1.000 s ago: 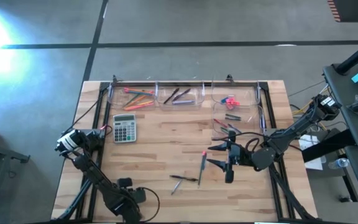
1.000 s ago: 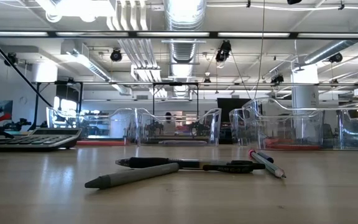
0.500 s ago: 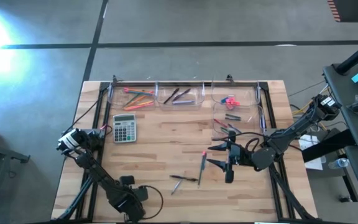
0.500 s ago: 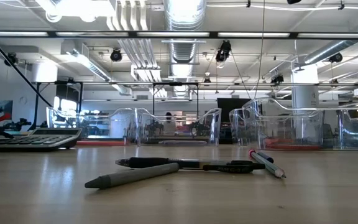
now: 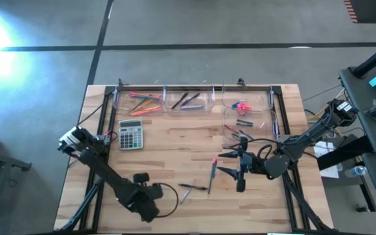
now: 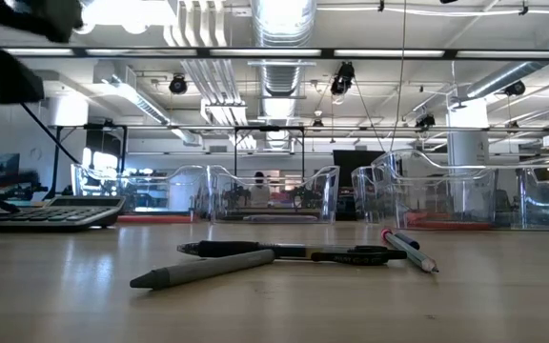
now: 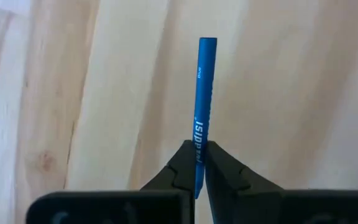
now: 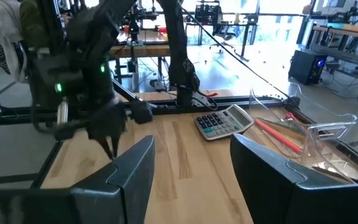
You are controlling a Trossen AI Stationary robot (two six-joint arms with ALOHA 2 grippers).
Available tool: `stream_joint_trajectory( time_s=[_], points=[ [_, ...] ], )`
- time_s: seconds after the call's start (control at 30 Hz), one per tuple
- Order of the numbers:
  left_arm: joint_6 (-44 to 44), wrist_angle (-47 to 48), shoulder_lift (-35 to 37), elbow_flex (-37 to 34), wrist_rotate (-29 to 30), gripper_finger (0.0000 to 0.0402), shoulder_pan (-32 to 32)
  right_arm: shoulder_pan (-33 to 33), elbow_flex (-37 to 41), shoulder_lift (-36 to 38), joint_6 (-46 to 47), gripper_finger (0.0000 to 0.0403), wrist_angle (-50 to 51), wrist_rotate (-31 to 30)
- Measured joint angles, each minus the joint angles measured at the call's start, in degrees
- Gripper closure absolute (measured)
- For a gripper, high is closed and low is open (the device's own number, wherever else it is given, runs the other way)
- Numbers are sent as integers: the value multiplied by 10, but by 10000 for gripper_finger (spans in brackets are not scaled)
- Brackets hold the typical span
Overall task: Sort crayons/erasers/pens/pencils in bins
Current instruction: Put the blue crayon into the bottom transparent bin
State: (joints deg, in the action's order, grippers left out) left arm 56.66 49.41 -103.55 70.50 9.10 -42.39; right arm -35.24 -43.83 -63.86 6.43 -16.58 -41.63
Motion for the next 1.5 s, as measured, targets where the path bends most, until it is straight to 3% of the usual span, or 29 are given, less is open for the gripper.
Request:
stream_joint_trajectory(
  time_s=[0.3,0.53,0.77,0.87,1.13,1.3,1.5],
  points=[
    [-29,-21,72,0,78,401,38,-4,0,0,-11,202,1,0],
    [-175,-173,105,-1,138,401,83,-6,0,0,16,202,64,0],
    [-326,-306,93,-2,146,401,168,-6,0,1,25,202,78,0],
    [-392,-394,85,-2,119,401,199,-6,0,7,29,202,84,0],
    [-471,-513,89,-2,110,401,225,-6,4,-1,38,202,86,0],
    [-485,-542,89,-2,127,401,225,-5,49,0,-16,202,-26,13],
    [-500,-562,89,-2,152,401,225,16,132,7,-100,202,-256,156]
  ],
)
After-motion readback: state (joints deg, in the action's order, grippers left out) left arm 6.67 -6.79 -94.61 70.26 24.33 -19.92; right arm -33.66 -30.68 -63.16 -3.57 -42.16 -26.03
